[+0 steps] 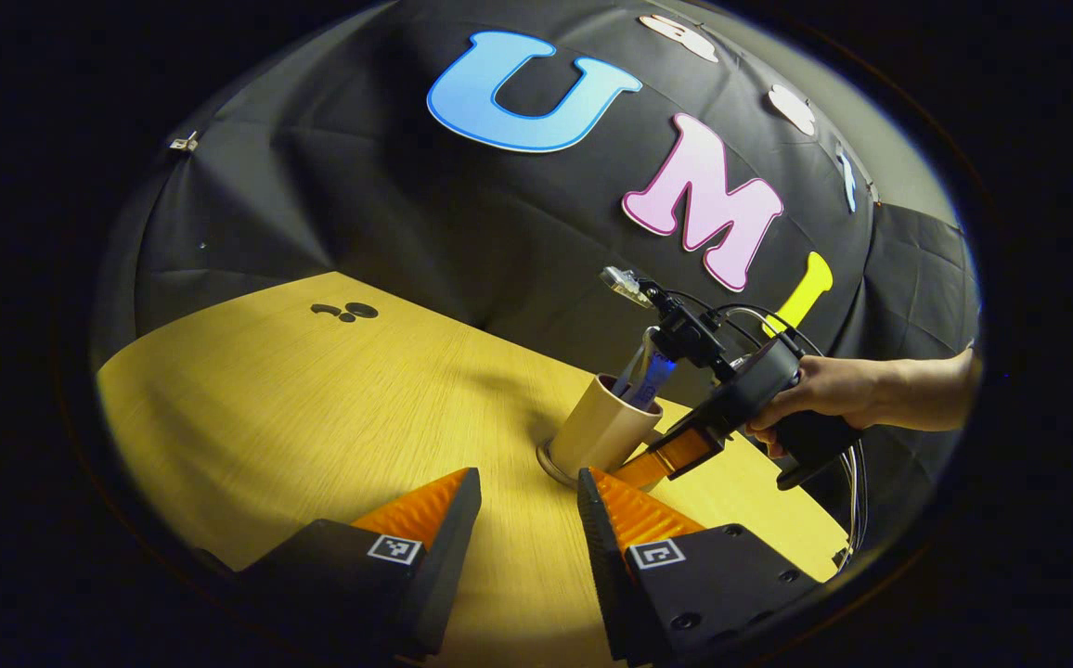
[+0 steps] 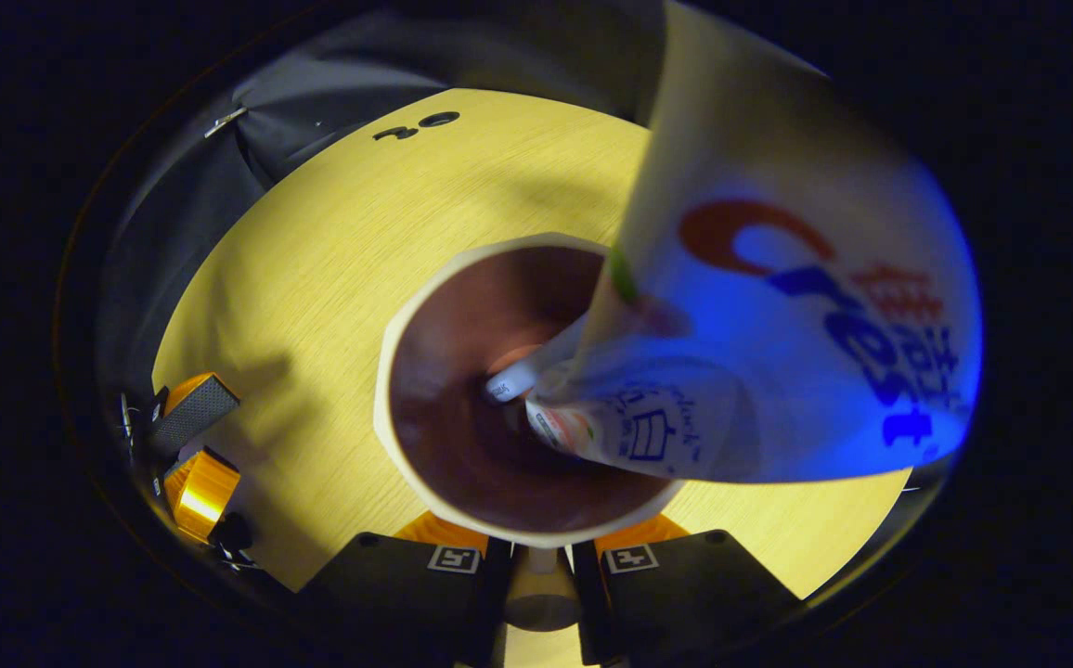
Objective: Put the toothbrush and toothpaste on the desktop into the cup, then pick up the cup and place it on the coaster on the desktop.
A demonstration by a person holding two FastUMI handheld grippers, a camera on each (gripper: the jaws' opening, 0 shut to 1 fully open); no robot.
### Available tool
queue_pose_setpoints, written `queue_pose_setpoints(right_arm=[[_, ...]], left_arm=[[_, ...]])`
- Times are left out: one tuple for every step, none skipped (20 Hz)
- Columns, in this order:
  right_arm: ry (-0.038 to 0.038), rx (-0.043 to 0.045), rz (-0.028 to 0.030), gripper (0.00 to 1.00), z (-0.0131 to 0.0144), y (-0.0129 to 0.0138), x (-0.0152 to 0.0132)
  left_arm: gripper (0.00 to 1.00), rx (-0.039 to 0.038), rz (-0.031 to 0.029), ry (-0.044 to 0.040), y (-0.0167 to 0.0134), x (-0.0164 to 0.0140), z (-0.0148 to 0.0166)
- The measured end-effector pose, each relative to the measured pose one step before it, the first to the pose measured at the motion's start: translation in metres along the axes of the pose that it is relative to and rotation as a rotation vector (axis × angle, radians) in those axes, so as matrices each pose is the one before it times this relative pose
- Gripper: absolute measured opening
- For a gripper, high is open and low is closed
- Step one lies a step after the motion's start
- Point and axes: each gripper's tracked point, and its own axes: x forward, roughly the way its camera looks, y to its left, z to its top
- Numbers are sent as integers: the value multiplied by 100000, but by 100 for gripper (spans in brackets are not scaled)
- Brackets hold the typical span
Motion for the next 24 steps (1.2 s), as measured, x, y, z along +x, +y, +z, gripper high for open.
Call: queue_pose_setpoints(right_arm=[[-388,320,367,29,-9,-99,-432],[-470,364,240,35,-185,-38,-362],[-1004,230,351,36,35,-87,-601],[-848,37,123,31,-169,-81,-730],[-1120,-83,334,31,375,144,-361],[-1577,-2,165,37,77,1,-664],[-1260,109,182,37,155,103,-663],[-1523,25,99,37,283,98,-778],[-1611,194,-61,37,67,-11,-946],[-1410,511,117,37,255,50,-935],[-1685,524,25,38,150,-48,-1106],[-1752,468,-104,32,126,-85,-1184],[-1410,643,-271,38,-2,-129,-1319],[-1849,884,-127,33,84,-12,-1449],[-2106,943,139,38,184,128,-1389],[-1923,1055,-339,39,103,-18,-1233],[-1686,762,-435,39,-36,41,-1220],[-1988,742,-925,39,4,-41,-1109],[-2152,848,-437,38,160,245,-1226],[-2978,1219,427,39,416,487,-1365],[-2638,1110,1556,39,148,772,-1523],[-2360,619,1519,33,165,662,-1217],[-2250,-276,396,40,-4,314,-1087],[-1909,-673,-956,40,21,132,-962]], left_arm=[[66,-176,-26,55,-12,20,-13],[67,-79,-28,-43,-28,-88,86],[67,-40,69,20,-23,-98,96],[67,-22,-112,-43,-99,-134,148],[67,111,-162,82,-126,-167,112],[67,254,-25,480,-73,-252,22],[66,311,48,296,-124,-185,118],[67,259,-59,40,-168,-118,183],[67,-162,-133,-110,-171,-176,385],[66,-534,-76,344,-263,-114,246],[66,-571,23,688,-176,-162,288],[66,-585,-44,463,-262,-158,225],[67,-658,-80,684,-309,-253,326],[66,-406,968,954,-119,-313,390],[66,-308,2842,1343,191,-3,311],[67,-743,2182,2395,14,-278,141],[66,-823,1449,1221,27,-427,191],[67,-534,1491,570,-140,-570,283],[67,-152,992,187,-192,-537,356],[67,554,1019,72,-230,-620,562],[67,1109,1179,311,-230,-698,537],[67,1793,721,129,-432,-710,710],[67,2111,185,-355,-472,-681,899],[67,2042,422,17,-349,-703,741]])
